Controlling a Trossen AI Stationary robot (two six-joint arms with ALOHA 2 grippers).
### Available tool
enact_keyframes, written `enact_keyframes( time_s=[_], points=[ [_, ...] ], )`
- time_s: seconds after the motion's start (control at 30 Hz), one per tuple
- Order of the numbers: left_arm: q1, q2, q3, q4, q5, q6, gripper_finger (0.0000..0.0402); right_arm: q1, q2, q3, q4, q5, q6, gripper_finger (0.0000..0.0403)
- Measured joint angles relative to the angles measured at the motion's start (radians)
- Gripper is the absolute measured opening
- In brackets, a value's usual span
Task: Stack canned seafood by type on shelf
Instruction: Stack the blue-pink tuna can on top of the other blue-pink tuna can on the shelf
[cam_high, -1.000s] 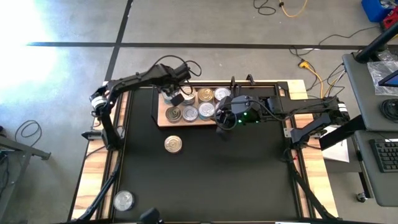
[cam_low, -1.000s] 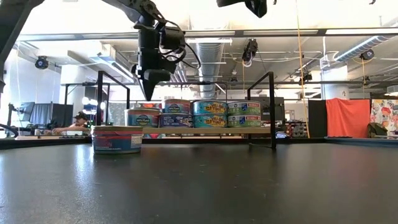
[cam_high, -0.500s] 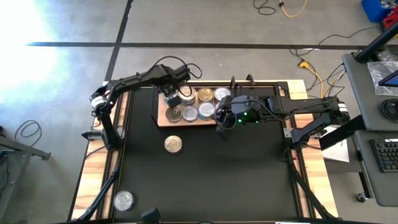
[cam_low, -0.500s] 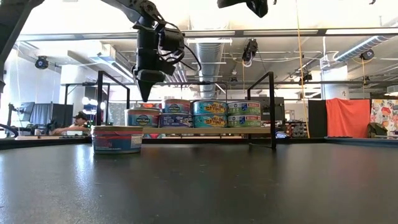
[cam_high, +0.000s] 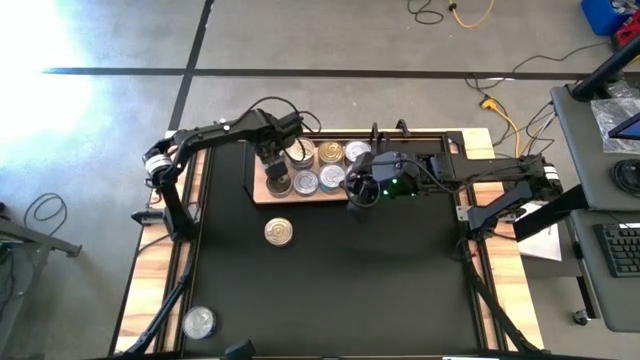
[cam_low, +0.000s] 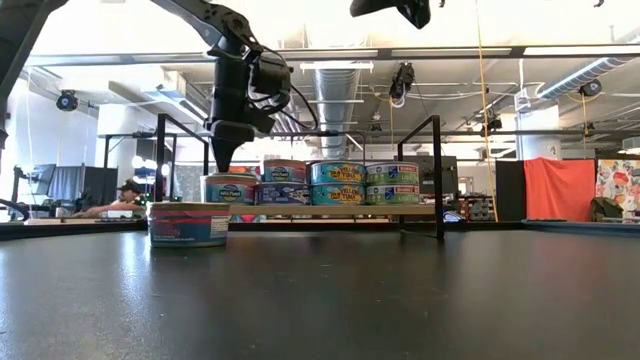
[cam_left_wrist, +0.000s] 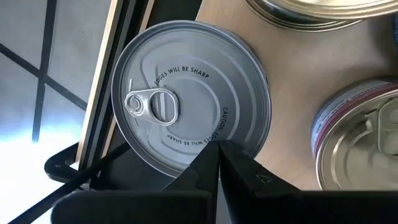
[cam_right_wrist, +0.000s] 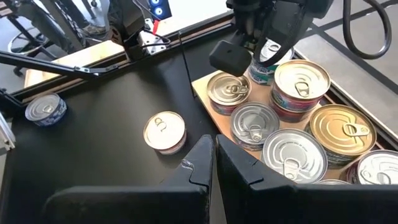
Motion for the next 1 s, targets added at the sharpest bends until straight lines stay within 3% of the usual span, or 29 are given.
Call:
enact_keyframes(
  time_s=[0.3, 1.0],
  points=[
    [0.000, 0.000, 0.026, -0.014, 0.021, -0.004, 0.0000, 0.002, -0.012, 0.000, -0.041, 0.078, 0.004, 0.0012],
    [0.036, 0.015, 0.029, -0.027, 0.011, -0.057, 0.0000, 0.002, -0.031, 0.000, 0.004, 0.105, -0.014, 0.0012]
  ],
)
